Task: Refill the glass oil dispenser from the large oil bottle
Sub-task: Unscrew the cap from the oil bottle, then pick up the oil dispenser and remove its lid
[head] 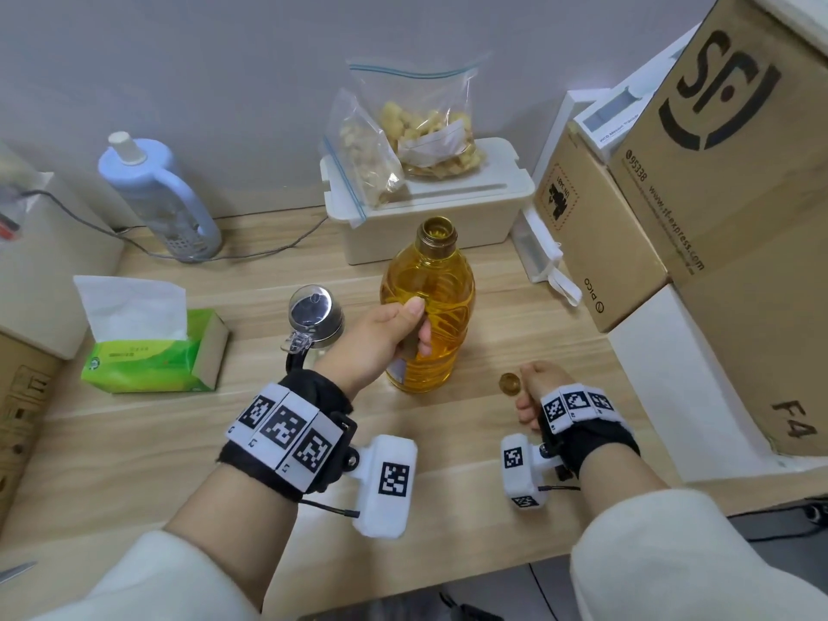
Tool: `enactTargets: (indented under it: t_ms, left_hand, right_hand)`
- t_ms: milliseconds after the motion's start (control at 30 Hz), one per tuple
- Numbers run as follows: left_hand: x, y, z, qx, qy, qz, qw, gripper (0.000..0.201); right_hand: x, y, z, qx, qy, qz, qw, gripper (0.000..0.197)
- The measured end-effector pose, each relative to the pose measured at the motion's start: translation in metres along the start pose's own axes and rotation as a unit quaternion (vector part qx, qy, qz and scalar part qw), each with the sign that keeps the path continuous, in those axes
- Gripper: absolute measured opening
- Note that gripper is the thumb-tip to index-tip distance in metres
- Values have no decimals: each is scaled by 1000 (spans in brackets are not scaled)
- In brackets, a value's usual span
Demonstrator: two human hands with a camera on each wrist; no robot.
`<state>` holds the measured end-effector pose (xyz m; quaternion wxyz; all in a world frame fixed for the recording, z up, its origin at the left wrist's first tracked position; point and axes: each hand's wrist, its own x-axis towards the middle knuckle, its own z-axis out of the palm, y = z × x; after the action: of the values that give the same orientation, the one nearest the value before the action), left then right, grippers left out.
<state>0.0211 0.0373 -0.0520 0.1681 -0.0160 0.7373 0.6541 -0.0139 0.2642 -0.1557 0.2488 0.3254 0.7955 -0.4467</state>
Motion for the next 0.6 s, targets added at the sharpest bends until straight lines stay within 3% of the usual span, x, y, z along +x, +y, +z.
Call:
enactTargets:
  t_ms: [100,200,333,467,600]
  left_hand:
    - [-5,2,-7,32,4,-15,999,36]
    - [-27,15,-32,14,39,-29,999,23]
    - [-58,13,-84,-94,145,13,985,22]
    - [-71,-24,-109,-124,297,-6,947,21]
    - [-62,-67,-112,-133,314,-59,938,20]
  right_hand:
    - [-7,-13,-10,-133,91,-119,980,32]
    - [-38,-49,-21,-51,161,-245,955,28]
    - [-97,-102,-22,89,140,-404,899,13]
    - [-158,-135,-1,100,61,-526,842,14]
    - [-187,-142,37,48,-46,-568,821,15]
